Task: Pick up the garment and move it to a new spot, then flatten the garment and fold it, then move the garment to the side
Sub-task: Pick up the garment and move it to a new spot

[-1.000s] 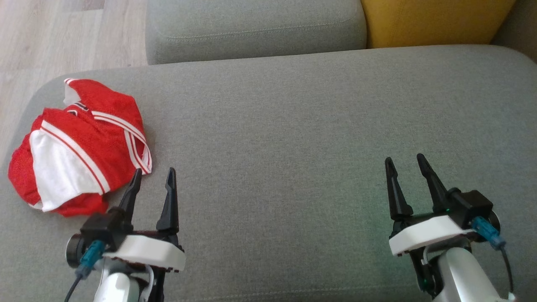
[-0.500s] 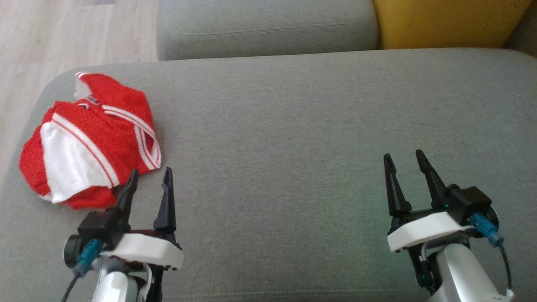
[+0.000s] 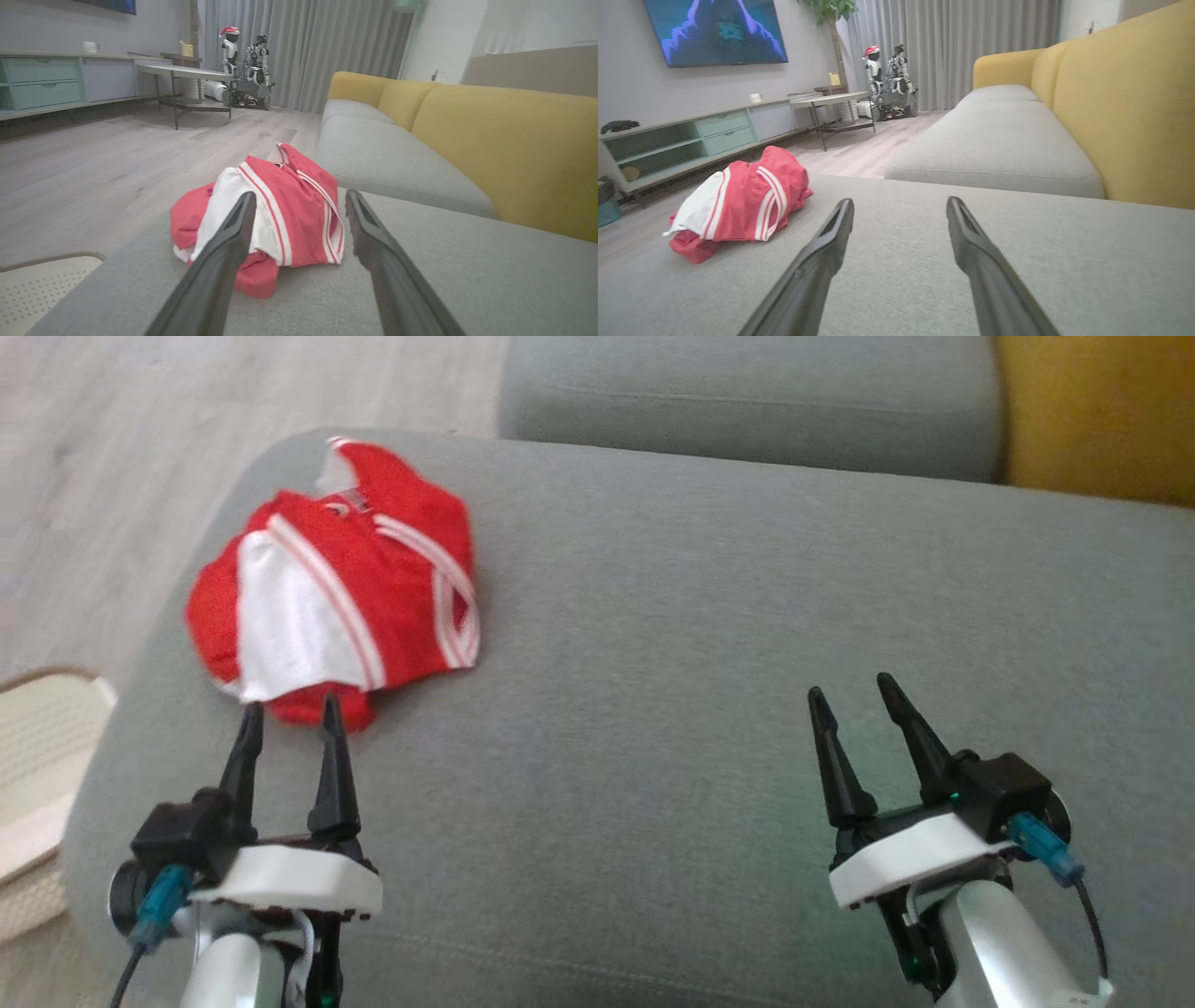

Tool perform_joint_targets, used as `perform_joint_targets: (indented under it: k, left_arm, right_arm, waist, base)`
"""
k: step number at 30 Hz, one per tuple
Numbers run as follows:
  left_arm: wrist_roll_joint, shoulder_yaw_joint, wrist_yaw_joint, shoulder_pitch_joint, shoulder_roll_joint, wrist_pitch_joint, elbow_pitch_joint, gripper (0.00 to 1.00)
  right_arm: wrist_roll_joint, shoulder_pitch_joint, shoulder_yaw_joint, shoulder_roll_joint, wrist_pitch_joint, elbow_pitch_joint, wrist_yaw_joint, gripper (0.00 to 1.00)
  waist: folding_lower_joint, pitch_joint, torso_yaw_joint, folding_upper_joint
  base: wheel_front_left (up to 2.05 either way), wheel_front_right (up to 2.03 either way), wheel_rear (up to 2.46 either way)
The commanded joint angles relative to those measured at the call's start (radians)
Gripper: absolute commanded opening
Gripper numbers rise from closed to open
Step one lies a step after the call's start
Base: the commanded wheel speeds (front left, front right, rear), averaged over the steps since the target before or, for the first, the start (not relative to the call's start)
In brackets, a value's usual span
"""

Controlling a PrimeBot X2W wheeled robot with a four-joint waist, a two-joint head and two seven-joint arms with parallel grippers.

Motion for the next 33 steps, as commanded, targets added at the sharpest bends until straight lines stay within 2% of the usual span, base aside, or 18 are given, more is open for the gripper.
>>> perform_joint_targets:
  k: [1,9,15,23,28,33]
  left_arm:
    - [-0.005,0.036,0.01,-0.05,0.004,-0.009,-0.044,1.0]
    - [-0.005,0.035,0.019,-0.036,0.004,-0.009,-0.061,1.0]
    - [-0.002,0.047,0.018,-0.028,0.004,-0.009,-0.066,1.0]
    - [0.001,0.067,0.016,-0.027,0.004,-0.009,-0.07,1.0]
    - [0.003,0.094,0.013,-0.036,0.004,-0.009,-0.074,1.0]
    - [0.008,0.137,-0.012,-0.071,0.004,-0.009,-0.064,1.0]
  right_arm:
    - [0.009,-0.046,0.026,-0.005,-0.007,-0.038,-0.001,1.0]
    - [0.016,-0.037,0.048,-0.005,-0.005,-0.04,-0.001,1.0]
    - [0.032,-0.036,0.059,-0.005,-0.006,-0.036,-0.001,1.0]
    - [0.042,-0.035,0.069,-0.005,-0.009,-0.032,-0.001,1.0]
    - [0.047,-0.039,0.068,-0.005,-0.01,-0.034,-0.001,1.0]
    - [0.034,-0.049,0.042,-0.005,-0.011,-0.049,-0.001,1.0]
  waist:
    - [0.0,0.004,0.062,0.0]
    - [0.0,0.004,0.183,0.0]
    - [0.0,0.002,0.232,0.0]
    - [0.0,0.0,0.236,0.0]
    - [0.0,0.015,0.211,0.0]
    - [0.0,0.059,0.18,0.0]
  base:
    - [0.0,0.0,0.0]
    - [0.0,0.0,0.0]
    - [0.0,0.0,0.0]
    - [0.0,0.0,0.0]
    - [0.0,0.0,0.0]
    - [0.0,0.0,0.0]
